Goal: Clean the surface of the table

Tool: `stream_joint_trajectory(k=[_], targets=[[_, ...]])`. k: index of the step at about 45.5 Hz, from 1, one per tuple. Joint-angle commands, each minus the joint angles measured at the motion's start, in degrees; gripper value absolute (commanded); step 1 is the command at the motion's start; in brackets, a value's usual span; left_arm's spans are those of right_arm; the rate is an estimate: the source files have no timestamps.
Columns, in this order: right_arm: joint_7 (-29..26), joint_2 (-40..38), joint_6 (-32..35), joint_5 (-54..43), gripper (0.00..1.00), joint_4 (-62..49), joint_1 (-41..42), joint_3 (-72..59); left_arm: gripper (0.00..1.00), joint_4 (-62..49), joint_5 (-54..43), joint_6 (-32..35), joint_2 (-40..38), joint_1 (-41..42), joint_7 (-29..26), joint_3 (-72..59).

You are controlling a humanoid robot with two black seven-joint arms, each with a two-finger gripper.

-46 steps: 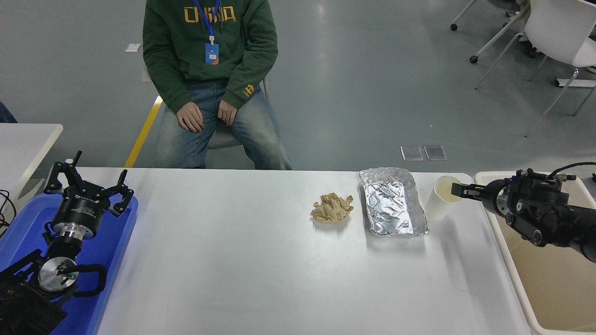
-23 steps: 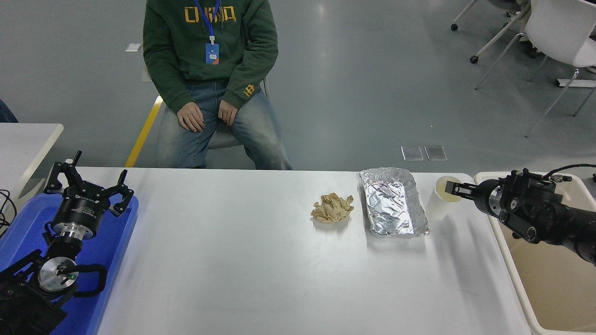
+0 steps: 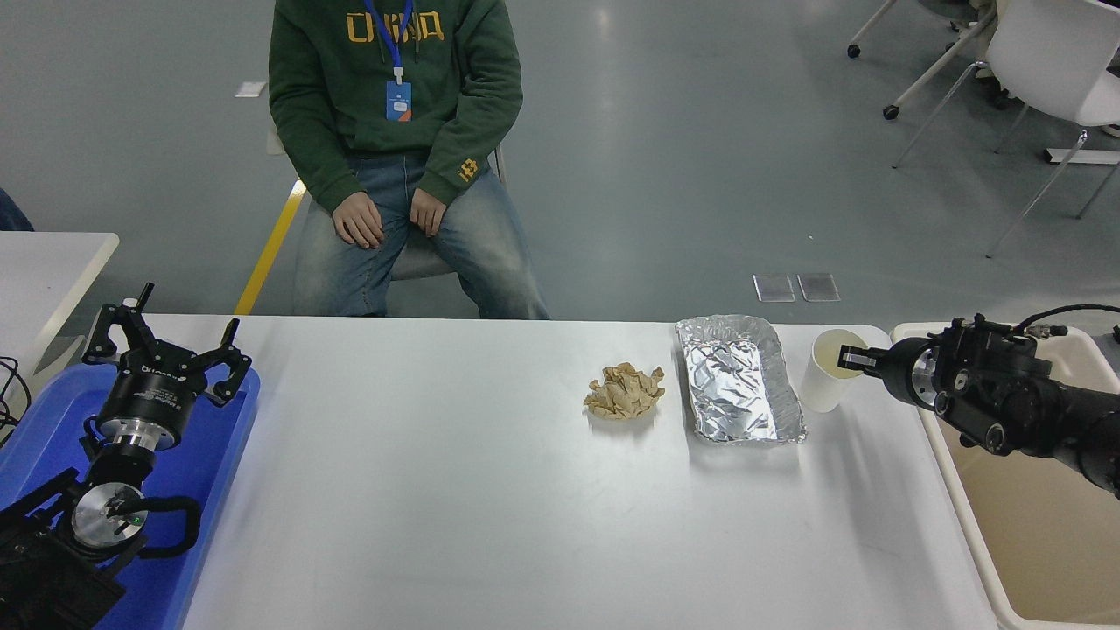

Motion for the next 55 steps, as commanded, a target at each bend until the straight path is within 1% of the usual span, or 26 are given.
stream_joint_trajectory(k=[1,18,24,30,36,43,52,55], targets=[[0.08,-0.07,0.22,-0.33,0.00,-0.10,0.01,-0.19,1.00,0.00,0.00,0.00,0.00,-0.01,0.00,0.00],[0.52,-1.47,3.11,0.38,0.00,0.25,1.77,0.68,1.00,0.00,0.00,0.00,0.00,-0.01,0.00,0.00],[0.87,-4.10,5.05,0.47,0.00,0.69,3.70,1.39,1.00,0.00,0.00,0.00,0.00,-0.01,0.00,0.00],[1.84,-7.71,7.51,0.47,0.00,2.45,7.66,1.48,1.00,0.00,0.00,0.00,0.00,-0.01,0.00,0.00],[2.01,-12.62,9.27,0.47,0.00,7.45,11.96,1.39,1.00,0.00,0.00,0.00,0.00,-0.01,0.00,0.00],[2.01,-19.04,9.45,0.29,0.00,16.06,16.27,0.51,1.00,0.00,0.00,0.00,0.00,-0.01,0.00,0.00],[2.01,-25.90,9.45,-1.11,0.00,24.94,19.79,-0.02,1.00,0.00,0.00,0.00,0.00,-0.01,0.00,0.00],[2.01,-28.44,9.45,-2.96,0.00,28.02,20.84,-0.02,1.00,0.00,0.00,0.00,0.00,-0.01,0.00,0.00]])
